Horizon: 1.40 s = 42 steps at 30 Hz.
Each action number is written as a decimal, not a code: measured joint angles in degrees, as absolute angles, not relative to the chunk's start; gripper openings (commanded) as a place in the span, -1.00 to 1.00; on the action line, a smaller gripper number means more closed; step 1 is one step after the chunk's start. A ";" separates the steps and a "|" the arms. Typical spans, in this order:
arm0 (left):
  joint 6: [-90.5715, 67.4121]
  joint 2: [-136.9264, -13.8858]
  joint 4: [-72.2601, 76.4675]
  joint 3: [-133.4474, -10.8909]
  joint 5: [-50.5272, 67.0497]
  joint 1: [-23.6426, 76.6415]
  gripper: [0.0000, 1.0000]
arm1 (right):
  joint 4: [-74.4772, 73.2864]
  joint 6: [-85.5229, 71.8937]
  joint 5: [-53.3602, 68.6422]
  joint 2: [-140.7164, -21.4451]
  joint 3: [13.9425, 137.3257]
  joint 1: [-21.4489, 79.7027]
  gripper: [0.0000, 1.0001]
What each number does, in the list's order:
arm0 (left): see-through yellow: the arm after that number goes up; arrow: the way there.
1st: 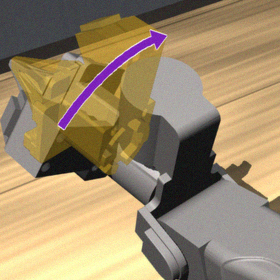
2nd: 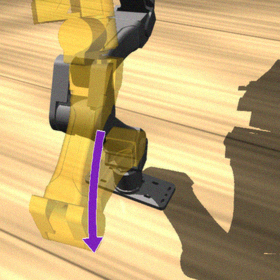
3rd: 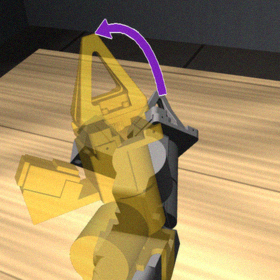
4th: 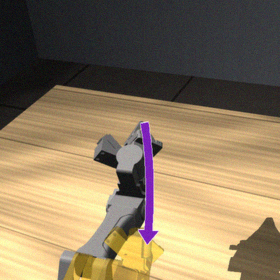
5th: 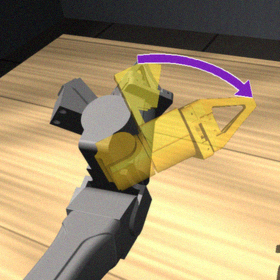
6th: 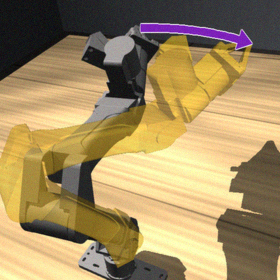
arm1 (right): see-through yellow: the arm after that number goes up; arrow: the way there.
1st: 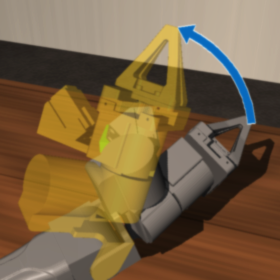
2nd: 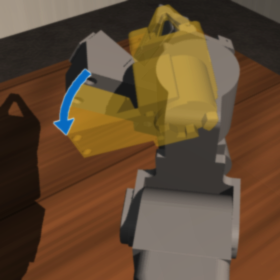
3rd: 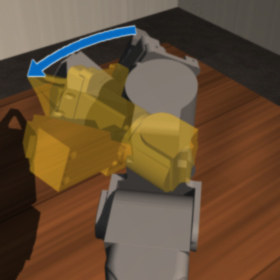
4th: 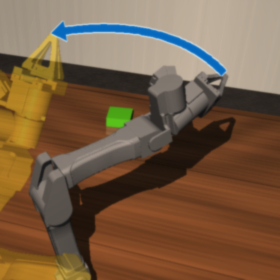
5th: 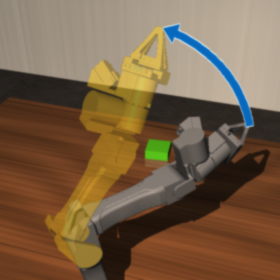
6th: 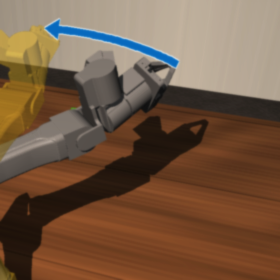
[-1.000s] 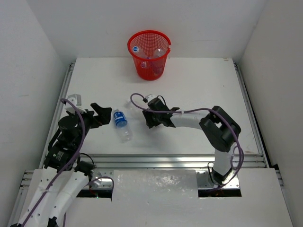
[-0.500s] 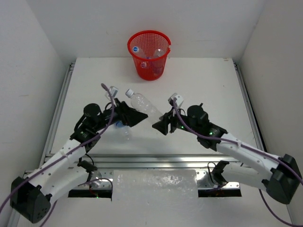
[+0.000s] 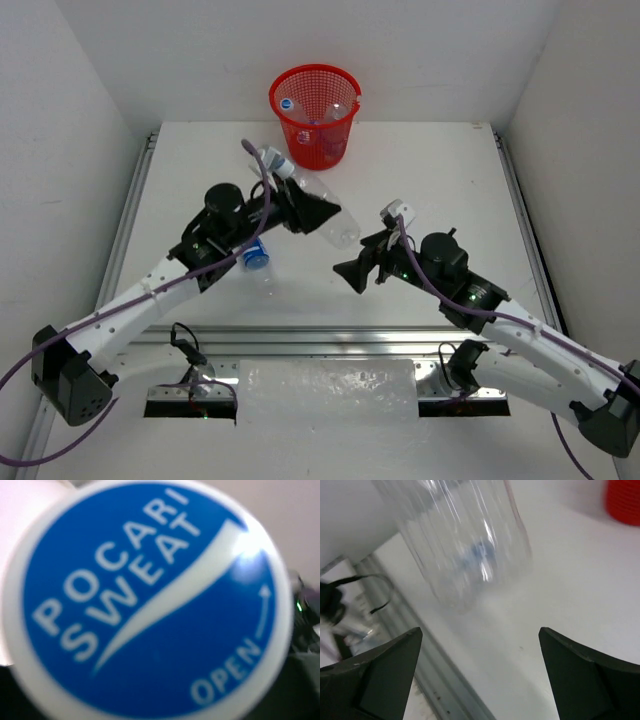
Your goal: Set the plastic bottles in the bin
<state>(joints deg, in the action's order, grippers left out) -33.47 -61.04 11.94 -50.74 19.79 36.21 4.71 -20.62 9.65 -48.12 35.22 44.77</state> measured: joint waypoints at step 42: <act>-15.31 -82.94 -9.39 -100.55 -23.94 21.78 0.99 | -8.05 -29.91 -1.37 -59.24 29.23 45.30 0.98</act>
<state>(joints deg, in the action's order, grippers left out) -15.31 -82.94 -9.39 -100.55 -23.94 21.78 -8.05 -29.91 -1.37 -59.24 29.23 45.30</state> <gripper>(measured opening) 0.995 0.986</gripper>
